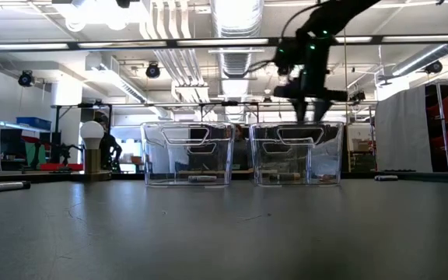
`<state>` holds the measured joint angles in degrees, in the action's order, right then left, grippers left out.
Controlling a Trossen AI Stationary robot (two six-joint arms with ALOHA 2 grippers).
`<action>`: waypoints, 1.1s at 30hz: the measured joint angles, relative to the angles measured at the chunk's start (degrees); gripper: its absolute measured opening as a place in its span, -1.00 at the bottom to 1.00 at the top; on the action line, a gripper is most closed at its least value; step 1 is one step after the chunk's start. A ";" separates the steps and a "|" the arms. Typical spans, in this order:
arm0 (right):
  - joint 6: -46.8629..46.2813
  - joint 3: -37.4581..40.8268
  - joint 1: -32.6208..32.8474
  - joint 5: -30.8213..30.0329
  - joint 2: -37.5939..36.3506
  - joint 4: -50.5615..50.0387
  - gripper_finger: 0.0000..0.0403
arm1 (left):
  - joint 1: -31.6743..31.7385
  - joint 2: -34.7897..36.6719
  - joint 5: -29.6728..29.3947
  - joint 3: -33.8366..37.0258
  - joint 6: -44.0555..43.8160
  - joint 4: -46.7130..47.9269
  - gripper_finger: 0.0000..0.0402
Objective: Sort batteries
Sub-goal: Put the white battery into the left transparent bin
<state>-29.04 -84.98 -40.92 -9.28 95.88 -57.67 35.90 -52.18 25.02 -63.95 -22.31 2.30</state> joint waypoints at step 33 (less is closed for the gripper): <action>-54.59 31.90 -10.77 -4.30 -8.07 8.09 -0.46 | -0.02 7.85 -0.02 -0.02 -2.68 1.58 0.15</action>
<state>-83.63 -53.08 -51.69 -13.58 87.81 -49.57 35.88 -44.33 24.99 -63.96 -24.99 3.88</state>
